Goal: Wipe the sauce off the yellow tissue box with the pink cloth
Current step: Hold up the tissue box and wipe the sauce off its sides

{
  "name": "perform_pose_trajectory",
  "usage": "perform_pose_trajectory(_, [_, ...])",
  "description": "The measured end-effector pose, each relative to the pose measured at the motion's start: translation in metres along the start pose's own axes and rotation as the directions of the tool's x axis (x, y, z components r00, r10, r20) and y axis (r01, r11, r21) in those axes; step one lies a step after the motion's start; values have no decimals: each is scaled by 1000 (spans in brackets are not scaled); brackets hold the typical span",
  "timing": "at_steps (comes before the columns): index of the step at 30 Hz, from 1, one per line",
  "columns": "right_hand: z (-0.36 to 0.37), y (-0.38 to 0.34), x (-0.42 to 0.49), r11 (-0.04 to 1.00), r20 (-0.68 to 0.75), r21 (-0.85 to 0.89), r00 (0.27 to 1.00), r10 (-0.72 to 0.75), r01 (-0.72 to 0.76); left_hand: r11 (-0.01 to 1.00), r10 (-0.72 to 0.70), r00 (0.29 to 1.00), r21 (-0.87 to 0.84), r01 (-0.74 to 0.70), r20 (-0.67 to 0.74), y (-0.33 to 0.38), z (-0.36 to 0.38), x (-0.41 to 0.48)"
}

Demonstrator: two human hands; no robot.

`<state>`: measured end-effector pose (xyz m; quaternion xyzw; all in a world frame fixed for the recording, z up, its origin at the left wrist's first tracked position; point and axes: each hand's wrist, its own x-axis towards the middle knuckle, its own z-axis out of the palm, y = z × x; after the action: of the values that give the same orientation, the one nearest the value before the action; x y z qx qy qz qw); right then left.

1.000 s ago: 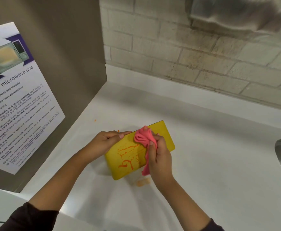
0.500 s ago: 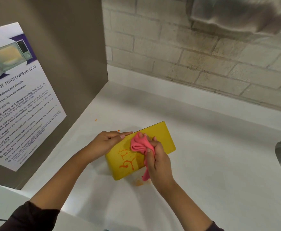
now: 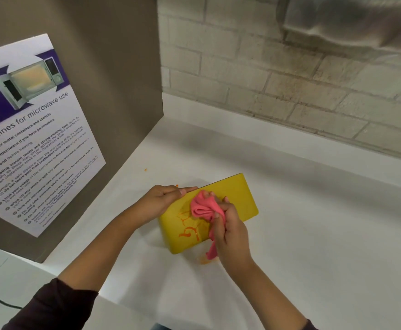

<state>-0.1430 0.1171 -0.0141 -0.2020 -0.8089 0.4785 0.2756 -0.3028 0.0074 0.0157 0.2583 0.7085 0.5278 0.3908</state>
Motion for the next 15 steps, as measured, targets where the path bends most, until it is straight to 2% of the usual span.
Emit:
perform_pose_trajectory(4, [-12,6,13,995,-172,31,980,101,-97,1000,1,1000,20,-1,5,2,1,-1])
perform_pose_trajectory(6, [-5,3,15,993,-199,51,974,112,-103,1000,7,1000,26,-7,-1,2,2,-2])
perform_pose_trajectory(9, [13,-6,11,998,-167,28,984,57,-53,1000,11,1000,21,-10,-25,-1,1,1])
perform_pose_trajectory(12, [14,-10,2,994,-10,3,994,-113,113,999,17,999,41,-16,-28,-5,1,3])
perform_pose_trajectory(13, [11,-7,-1,993,34,9,992,-118,118,999,21,1000,42,-20,-15,-5,1,3])
perform_pose_trajectory(15, [0,-3,0,1000,39,22,999,13,-14,999,20,1000,26,-20,0,-4,1,2])
